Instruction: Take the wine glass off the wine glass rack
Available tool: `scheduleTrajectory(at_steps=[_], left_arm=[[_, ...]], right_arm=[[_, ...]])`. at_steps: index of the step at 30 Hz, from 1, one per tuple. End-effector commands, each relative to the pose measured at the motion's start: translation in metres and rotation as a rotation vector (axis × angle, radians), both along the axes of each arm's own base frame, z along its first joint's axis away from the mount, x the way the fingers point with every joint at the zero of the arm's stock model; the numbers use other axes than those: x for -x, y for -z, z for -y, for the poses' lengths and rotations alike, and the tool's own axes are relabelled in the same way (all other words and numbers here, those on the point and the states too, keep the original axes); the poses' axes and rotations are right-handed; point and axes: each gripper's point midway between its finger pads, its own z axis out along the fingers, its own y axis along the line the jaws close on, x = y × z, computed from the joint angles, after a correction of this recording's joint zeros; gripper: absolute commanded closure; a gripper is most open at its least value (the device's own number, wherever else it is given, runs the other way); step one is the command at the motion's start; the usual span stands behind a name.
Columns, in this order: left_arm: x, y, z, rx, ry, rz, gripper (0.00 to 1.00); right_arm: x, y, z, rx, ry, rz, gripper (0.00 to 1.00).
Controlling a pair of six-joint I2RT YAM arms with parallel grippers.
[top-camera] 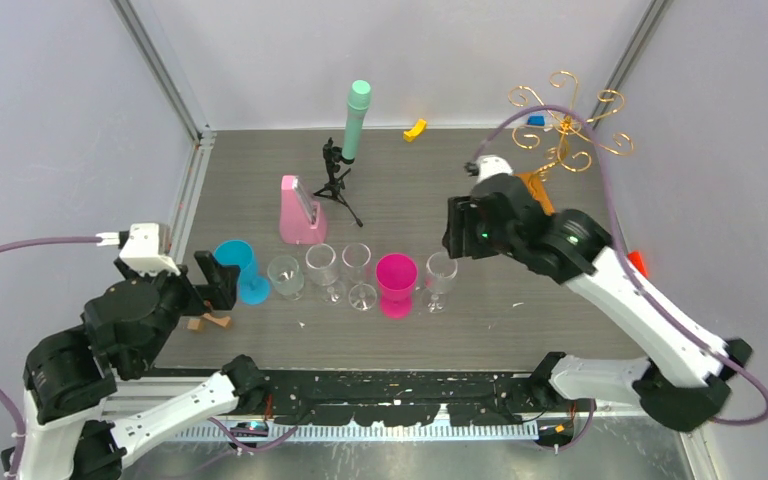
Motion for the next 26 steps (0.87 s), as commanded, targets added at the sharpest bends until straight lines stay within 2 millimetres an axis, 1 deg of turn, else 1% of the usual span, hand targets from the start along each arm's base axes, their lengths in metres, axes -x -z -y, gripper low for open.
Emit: scheduleTrajectory(at_steps=[1, 2, 3, 4, 5, 6, 7, 8, 9, 10, 11, 13, 15, 17, 20, 26], left_arm=[[0.01, -0.015, -0.026, 0.035, -0.048, 0.066, 0.0], [0.011, -0.018, -0.027, 0.04, -0.039, 0.083, 0.0], [0.012, -0.022, -0.029, 0.046, -0.036, 0.1, 0.0], [0.013, -0.025, -0.032, 0.049, -0.038, 0.114, 0.0], [0.014, -0.027, -0.035, 0.048, -0.045, 0.125, 0.0], [0.014, -0.029, -0.039, 0.046, -0.057, 0.133, 0.0], [0.015, -0.032, -0.043, 0.044, -0.069, 0.143, 0.0], [0.016, -0.033, -0.047, 0.042, -0.077, 0.151, 0.0], [0.018, -0.036, -0.051, 0.043, -0.086, 0.161, 0.0], [0.019, -0.038, -0.054, 0.044, -0.091, 0.17, 0.0], [0.021, -0.04, -0.057, 0.042, -0.089, 0.179, 0.0], [0.023, -0.045, -0.061, 0.042, -0.094, 0.19, 0.0], [0.024, -0.048, -0.064, 0.041, -0.096, 0.196, 0.0], [0.025, -0.051, -0.066, 0.041, -0.101, 0.204, 0.0], [0.026, -0.054, -0.068, 0.042, -0.105, 0.212, 0.0], [0.028, -0.055, -0.073, 0.032, -0.134, 0.214, 0.0]], right_arm=[[0.001, -0.081, 0.048, -0.127, 0.126, 0.323, 0.34], [0.0, -0.088, 0.06, -0.122, 0.162, 0.372, 0.3], [0.005, -0.101, 0.075, -0.153, 0.198, 0.437, 0.25], [0.005, -0.106, 0.082, -0.16, 0.21, 0.474, 0.23], [0.011, -0.118, 0.097, -0.182, 0.245, 0.525, 0.2], [0.013, -0.122, 0.104, -0.187, 0.258, 0.554, 0.19], [0.02, -0.132, 0.119, -0.205, 0.293, 0.596, 0.18], [0.022, -0.135, 0.125, -0.205, 0.304, 0.618, 0.17], [0.028, -0.141, 0.14, -0.215, 0.341, 0.651, 0.16], [0.031, -0.144, 0.148, -0.213, 0.358, 0.669, 0.15], [0.036, -0.148, 0.162, -0.219, 0.402, 0.697, 0.15], [0.044, -0.151, 0.181, -0.213, 0.453, 0.728, 0.13], [0.049, -0.152, 0.196, -0.203, 0.494, 0.746, 0.11], [0.054, -0.153, 0.207, -0.195, 0.529, 0.757, 0.11], [0.058, -0.153, 0.218, -0.188, 0.57, 0.768, 0.1], [0.057, -0.149, 0.219, -0.187, 0.586, 0.763, 0.1]])
